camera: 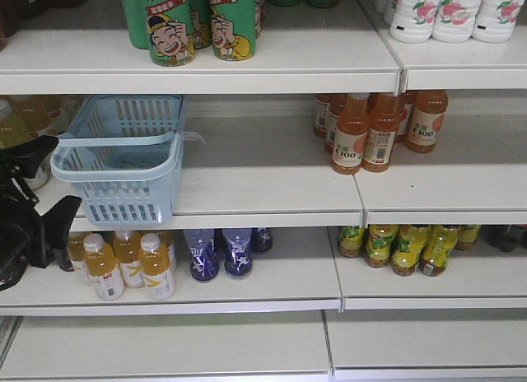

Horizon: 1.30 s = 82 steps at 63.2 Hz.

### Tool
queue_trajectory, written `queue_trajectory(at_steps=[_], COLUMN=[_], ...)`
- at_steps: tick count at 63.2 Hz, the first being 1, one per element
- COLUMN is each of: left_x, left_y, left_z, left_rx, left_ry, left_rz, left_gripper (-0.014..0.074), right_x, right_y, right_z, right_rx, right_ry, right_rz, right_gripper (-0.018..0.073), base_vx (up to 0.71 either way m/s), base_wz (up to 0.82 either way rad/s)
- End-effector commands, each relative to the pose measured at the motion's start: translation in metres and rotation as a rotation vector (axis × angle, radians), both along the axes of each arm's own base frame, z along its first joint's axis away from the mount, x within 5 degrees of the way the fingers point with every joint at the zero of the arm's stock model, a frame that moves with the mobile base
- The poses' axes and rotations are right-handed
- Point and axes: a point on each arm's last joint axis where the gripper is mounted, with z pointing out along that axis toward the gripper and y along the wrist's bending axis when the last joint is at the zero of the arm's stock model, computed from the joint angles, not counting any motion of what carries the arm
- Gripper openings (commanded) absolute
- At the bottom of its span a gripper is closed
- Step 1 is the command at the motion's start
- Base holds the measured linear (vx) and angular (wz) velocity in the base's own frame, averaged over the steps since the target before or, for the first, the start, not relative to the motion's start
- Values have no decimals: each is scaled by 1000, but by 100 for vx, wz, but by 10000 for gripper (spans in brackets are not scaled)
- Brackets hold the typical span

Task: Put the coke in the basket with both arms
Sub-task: 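Lower the open left gripper around the basket handle and close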

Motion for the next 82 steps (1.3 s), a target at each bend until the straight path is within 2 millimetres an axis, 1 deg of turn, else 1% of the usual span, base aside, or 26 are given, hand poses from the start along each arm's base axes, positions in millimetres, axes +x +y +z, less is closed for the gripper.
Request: queue_trajectory(at_steps=[1, 6, 13, 18, 26, 35, 48, 58, 82], left_x=[6, 16, 34, 46, 57, 69, 83, 89, 106], left_y=[2, 0, -4, -5, -4, -4, -4, -4, -5], left_z=[17, 17, 24, 23, 12, 7, 8, 2, 6], left_rx=[-43, -46, -65, -61, -67, -75, -69, -67, -43], left_ry=[-113, -127, -167, -172, -142, -151, -168, -147, -152], left_rz=[21, -6, -57, -64, -58, -58, -65, -60, -70], left_gripper=[654, 633, 612, 608, 607, 607, 598, 594, 594], right_x=[0, 0, 0, 0, 0, 0, 0, 0, 0], right_y=[2, 2, 2, 2, 2, 2, 2, 2, 2], right_z=[1, 1, 1, 1, 1, 1, 1, 1, 1], right_rx=[-20, -20, -20, -20, -20, -20, -20, -20, -20], right_ry=[-58, -58, -58, -58, -58, -58, -58, -58, -58], right_rz=[15, 15, 15, 15, 15, 15, 15, 15, 15], right_gripper=[-5, -5, -5, -5, -5, -5, -5, -5, -5], base_vx=[0, 0, 0, 0, 0, 0, 0, 0, 0], base_wz=[0, 0, 0, 0, 0, 0, 0, 0, 0])
